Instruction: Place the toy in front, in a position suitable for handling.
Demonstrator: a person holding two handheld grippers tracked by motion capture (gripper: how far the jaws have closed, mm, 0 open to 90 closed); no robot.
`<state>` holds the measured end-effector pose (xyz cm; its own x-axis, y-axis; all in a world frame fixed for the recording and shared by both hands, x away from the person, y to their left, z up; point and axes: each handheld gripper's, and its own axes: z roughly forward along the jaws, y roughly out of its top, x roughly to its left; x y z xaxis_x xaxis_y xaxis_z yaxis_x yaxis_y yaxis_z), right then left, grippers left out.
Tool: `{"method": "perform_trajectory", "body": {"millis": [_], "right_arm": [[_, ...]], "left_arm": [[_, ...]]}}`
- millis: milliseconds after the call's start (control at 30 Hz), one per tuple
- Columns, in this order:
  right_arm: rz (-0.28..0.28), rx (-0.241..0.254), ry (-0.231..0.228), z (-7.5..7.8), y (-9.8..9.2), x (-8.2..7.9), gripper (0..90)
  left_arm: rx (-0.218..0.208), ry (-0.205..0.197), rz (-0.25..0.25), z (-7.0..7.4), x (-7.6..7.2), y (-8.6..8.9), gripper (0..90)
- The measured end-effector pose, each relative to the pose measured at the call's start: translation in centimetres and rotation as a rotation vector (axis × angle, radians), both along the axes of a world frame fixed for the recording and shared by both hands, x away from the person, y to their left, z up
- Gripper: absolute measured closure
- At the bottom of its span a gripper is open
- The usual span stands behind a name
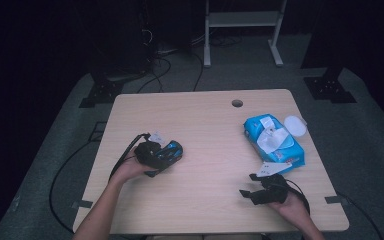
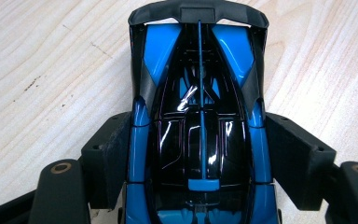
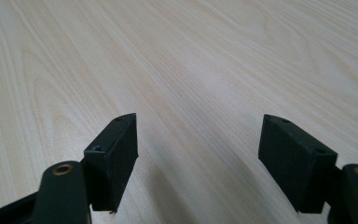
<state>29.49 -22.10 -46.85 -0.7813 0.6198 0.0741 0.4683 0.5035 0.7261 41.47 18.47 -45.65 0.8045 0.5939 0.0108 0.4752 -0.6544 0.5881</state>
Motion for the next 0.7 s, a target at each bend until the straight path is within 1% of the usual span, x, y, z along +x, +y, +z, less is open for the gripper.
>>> {"method": "perform_trajectory", "body": {"millis": [133, 200, 233, 267, 300, 400, 433, 467, 700], "right_arm": [[-0.002, -0.001, 0.001, 0.03, -0.05, 0.00, 27.3], [-0.003, -0.001, 0.001, 0.04, -0.07, -0.03, 27.3], [-0.002, -0.001, 0.000, 0.04, -0.06, -0.02, 27.3], [-0.002, -0.002, 0.000, 0.03, -0.06, -0.01, 27.3], [-0.001, -0.002, 0.000, 0.03, -0.04, -0.02, 27.3], [-0.001, -0.003, -0.002, 0.06, -0.04, -0.05, 27.3], [-0.003, -0.002, -0.001, 0.06, -0.05, -0.06, 27.3], [-0.003, -0.001, -0.002, 0.07, -0.06, -0.06, 27.3], [-0.005, -0.001, -0.004, 0.12, -0.13, -0.03, 27.3]], "left_arm": [[0.004, 0.013, -0.016, -0.09, 0.03, 0.17, 25.1], [0.015, 0.025, -0.022, -0.27, -0.04, 0.16, 22.1], [0.030, 0.030, -0.025, -0.39, -0.07, 0.11, 20.5], [0.042, 0.020, -0.031, -0.53, -0.13, 0.08, 19.4], [0.038, 0.024, -0.031, -0.53, -0.14, 0.11, 18.0], [0.032, 0.019, -0.034, -0.49, -0.13, 0.27, 19.0], [0.033, 0.007, -0.041, -0.38, -0.08, 0.42, 24.5], [0.029, 0.014, -0.038, -0.41, -0.10, 0.45, 25.5], [0.029, -0.003, -0.041, -0.42, -0.28, 0.55, 25.9]]}}
